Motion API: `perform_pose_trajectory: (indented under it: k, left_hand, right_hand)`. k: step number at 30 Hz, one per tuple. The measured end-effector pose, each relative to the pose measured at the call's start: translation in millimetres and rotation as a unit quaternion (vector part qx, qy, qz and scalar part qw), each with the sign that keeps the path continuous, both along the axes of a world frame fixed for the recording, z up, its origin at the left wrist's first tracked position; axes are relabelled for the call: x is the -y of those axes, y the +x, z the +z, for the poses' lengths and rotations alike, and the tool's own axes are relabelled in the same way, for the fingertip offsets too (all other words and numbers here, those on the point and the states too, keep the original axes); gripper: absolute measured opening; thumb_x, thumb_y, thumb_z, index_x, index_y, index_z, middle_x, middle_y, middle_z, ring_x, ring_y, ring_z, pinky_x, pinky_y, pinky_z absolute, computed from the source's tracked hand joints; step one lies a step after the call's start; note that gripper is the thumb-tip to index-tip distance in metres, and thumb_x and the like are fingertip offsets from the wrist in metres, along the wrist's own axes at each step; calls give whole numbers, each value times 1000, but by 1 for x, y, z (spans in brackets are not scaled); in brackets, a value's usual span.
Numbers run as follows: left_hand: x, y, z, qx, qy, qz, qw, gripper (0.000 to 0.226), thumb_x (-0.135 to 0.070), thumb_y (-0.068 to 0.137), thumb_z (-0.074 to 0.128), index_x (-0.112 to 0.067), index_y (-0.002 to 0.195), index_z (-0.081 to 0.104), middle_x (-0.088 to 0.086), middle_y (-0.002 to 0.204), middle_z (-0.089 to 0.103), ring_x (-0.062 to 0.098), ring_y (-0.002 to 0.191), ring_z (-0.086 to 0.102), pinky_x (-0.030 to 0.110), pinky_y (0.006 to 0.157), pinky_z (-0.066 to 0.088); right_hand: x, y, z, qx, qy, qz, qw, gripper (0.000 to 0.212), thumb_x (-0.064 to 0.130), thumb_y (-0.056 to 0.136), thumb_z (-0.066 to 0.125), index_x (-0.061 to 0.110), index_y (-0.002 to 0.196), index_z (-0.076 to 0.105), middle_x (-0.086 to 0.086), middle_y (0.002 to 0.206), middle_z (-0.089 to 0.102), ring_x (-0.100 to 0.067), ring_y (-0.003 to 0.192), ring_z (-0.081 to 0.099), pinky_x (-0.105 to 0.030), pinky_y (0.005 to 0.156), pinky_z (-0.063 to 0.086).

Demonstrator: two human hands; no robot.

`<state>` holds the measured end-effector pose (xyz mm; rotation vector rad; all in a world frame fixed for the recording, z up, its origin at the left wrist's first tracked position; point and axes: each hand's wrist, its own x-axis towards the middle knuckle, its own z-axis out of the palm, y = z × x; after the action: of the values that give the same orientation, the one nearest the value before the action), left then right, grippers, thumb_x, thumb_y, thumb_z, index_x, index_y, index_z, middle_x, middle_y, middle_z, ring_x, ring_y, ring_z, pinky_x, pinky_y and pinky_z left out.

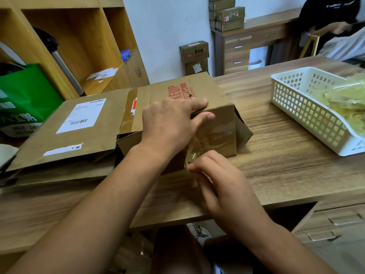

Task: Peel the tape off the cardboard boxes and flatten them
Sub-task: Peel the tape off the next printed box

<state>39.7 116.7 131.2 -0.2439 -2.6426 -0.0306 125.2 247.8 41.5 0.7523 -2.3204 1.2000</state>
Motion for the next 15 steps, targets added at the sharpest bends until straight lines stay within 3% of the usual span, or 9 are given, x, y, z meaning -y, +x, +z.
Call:
perform_pose_trajectory:
  k: [6, 10, 15]
  left_hand:
    - [4, -6, 6, 21, 13, -4, 1000, 54, -82, 82, 44, -61, 131, 53, -6, 126, 70, 25, 114, 62, 35, 78, 43]
    - [11, -1, 10, 37, -1, -16, 999, 50, -79, 85, 46, -63, 132, 50, -8, 133, 66, 26, 119, 60, 36, 84, 44]
    - [22, 8, 6, 63, 28, -42, 997, 42, -67, 94, 47, -67, 136, 43, -29, 143, 51, 18, 128, 56, 31, 81, 39]
  right_hand:
    - [15, 28, 13, -46, 70, 134, 987, 29, 4, 84, 59, 19, 108, 63, 3, 110, 59, -18, 104, 56, -37, 84, 53]
    - [-9, 2, 22, 21, -113, 46, 992, 17, 8, 91, 63, 20, 101, 69, 7, 106, 63, -12, 103, 63, -33, 88, 54]
    - [-43, -9, 40, 94, -188, 20, 977, 18, 9, 95, 66, 26, 99, 71, 10, 94, 73, -8, 92, 70, -17, 80, 53]
